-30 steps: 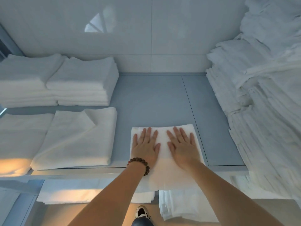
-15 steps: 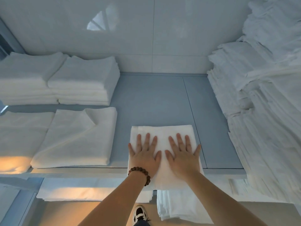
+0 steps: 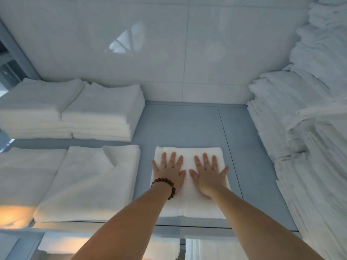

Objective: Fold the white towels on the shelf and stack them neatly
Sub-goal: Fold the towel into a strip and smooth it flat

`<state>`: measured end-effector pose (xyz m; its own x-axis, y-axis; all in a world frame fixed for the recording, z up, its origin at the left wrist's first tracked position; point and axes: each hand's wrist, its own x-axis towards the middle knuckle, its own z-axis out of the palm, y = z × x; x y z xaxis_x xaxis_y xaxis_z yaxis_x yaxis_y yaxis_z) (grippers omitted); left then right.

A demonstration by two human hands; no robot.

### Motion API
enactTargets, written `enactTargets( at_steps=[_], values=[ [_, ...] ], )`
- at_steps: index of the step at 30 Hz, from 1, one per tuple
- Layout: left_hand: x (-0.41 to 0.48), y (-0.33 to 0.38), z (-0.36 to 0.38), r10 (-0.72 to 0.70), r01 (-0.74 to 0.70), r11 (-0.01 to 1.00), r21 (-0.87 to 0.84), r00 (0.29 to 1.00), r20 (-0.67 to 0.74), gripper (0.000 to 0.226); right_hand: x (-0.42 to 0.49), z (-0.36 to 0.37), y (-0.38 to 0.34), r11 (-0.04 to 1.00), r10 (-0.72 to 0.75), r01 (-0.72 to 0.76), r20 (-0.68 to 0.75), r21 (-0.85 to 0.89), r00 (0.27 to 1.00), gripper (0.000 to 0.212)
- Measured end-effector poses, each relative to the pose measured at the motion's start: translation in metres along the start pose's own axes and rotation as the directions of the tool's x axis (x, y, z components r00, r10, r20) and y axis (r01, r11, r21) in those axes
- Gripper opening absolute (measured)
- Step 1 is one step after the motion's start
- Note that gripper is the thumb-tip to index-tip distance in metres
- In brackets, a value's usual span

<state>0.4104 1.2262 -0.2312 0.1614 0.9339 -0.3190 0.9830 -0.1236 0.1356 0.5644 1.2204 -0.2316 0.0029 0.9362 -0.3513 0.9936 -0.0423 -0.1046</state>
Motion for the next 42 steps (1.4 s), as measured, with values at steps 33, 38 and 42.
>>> enactTargets(
  at_steps=[33,38,42],
  values=[
    [-0.107,-0.018,0.052,-0.145,0.129,0.985,-0.111,0.976,-0.160,0.065,-0.087,0.049,0.020,0.997,-0.069,0.072,-0.129,0.017,0.989,0.068],
    [-0.116,-0.023,0.019,-0.136,0.123,0.986,-0.109,0.984,-0.118,0.061,-0.093,0.030,0.004,0.996,-0.076,0.080,-0.153,0.025,0.985,0.081],
    [-0.137,-0.045,0.000,-0.186,0.161,0.979,-0.123,0.955,-0.230,0.058,-0.107,0.023,-0.033,0.983,-0.064,0.110,-0.290,0.145,0.955,0.095]
  ],
)
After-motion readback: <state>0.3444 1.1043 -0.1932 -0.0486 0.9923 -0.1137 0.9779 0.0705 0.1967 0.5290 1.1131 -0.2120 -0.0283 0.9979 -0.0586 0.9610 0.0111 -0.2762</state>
